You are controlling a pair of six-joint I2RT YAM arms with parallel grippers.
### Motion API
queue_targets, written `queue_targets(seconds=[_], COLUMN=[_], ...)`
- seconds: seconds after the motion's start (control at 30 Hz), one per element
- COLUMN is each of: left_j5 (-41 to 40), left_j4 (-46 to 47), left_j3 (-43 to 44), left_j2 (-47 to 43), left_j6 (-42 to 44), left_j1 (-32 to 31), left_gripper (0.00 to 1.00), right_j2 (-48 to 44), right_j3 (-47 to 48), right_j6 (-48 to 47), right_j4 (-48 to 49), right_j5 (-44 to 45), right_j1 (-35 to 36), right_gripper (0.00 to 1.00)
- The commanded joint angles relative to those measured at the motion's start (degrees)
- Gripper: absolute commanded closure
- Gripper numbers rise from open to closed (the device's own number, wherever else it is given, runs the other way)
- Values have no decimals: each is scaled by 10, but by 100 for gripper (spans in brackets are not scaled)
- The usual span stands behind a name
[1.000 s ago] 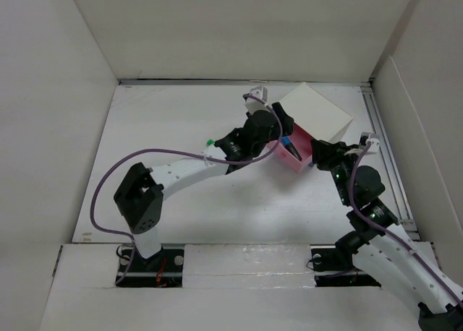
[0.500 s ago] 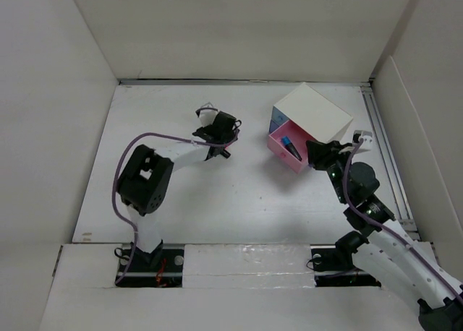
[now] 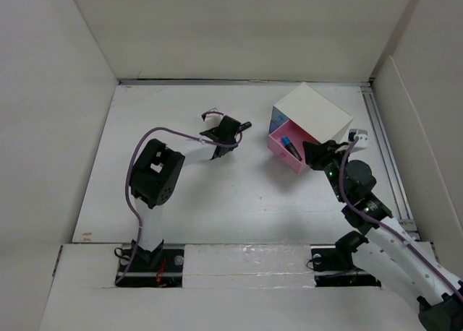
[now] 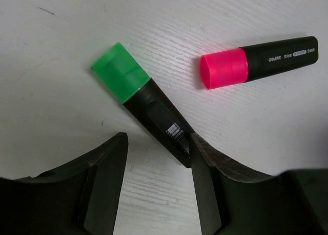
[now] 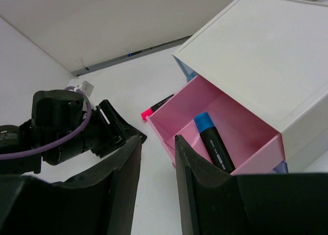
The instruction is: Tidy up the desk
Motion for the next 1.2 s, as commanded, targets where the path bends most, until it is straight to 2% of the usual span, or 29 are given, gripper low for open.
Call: queue_targets(seconds=[0.0, 0.13, 0.27, 0.43, 0.5, 0.57, 0.73, 0.83, 1.0, 1.17], left_j5=[-12, -20, -27, -24, -26, -24, -30, -40, -28, -11], left_j4=[-18, -23, -25, -42, -49, -43, -35, -35, -11, 8], left_j3=[20, 28, 44, 83, 87, 76, 40, 15, -39, -72], left_j2=[9, 15, 25, 48, 55, 50, 31, 19, -44, -144], left_j6=[10, 13, 23, 38, 41, 43, 47, 49, 57, 64], left_j1=[7, 18, 24, 24, 24, 24, 24, 24, 24, 17], left_gripper=[53, 52, 46, 47, 52, 64, 81, 98, 100, 100], right_j2=[-1, 0, 3, 4, 4, 0, -1, -3, -3, -1], right_j3=[9, 9, 9, 9, 9, 8, 7, 7, 7, 7], right_j6=[2, 2, 2, 2, 2, 2, 3, 3, 4, 4], right_j4=[31, 31, 31, 32, 32, 31, 32, 31, 32, 32], right_j5=[-3, -3, -5, -7, -5, -4, -2, -2, -1, 4], right_j1=[4, 4, 4, 4, 4, 4, 4, 4, 4, 4], right_gripper=[62, 61, 61, 62, 62, 61, 61, 62, 62, 61])
